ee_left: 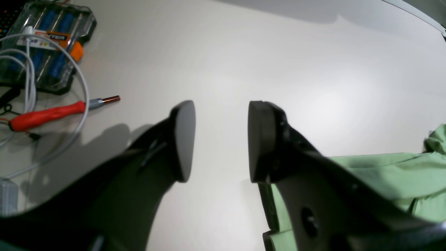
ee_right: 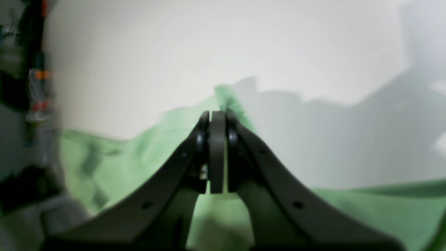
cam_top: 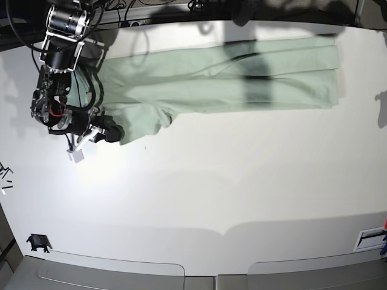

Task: Fold the T-shirt properly
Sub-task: 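Press and smooth the collar end of the strip with the right gripper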

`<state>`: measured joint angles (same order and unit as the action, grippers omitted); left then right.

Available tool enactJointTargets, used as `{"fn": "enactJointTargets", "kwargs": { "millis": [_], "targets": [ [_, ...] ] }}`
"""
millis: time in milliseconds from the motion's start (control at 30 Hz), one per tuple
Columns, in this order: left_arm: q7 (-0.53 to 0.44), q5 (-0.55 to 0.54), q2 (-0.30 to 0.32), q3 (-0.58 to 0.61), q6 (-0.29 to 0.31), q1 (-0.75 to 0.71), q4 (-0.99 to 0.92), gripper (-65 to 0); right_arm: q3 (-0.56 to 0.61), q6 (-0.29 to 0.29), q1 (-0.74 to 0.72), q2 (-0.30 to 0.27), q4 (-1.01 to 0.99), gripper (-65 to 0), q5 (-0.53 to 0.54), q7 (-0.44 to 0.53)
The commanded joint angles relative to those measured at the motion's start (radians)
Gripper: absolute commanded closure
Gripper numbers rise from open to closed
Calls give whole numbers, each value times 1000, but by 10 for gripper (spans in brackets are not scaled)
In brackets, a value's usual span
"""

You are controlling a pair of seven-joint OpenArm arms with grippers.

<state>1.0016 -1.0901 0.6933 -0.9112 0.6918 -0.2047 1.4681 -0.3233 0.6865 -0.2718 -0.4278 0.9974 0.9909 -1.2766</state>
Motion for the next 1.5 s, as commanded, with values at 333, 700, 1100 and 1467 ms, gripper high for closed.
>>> {"fn": "enactJointTargets", "kwargs": {
  "millis": [333,700,1100,1467],
  "targets": [
    [-23,-6,31,-10,6,5,16,-228,-6,12,322,-29,417,0,493,-120],
    [-23,-7,31,-10,6,5,16,-228,-6,12,555,-13,552,0,493,-120],
    [-23,-6,31,-10,6,5,16,-228,-3,12,661,14,553,0,493,-120],
    [-47,-10,2,-10,-11,-160,16,-314,-3,12,662,14,734,-267,493,-120]
  ]
}}
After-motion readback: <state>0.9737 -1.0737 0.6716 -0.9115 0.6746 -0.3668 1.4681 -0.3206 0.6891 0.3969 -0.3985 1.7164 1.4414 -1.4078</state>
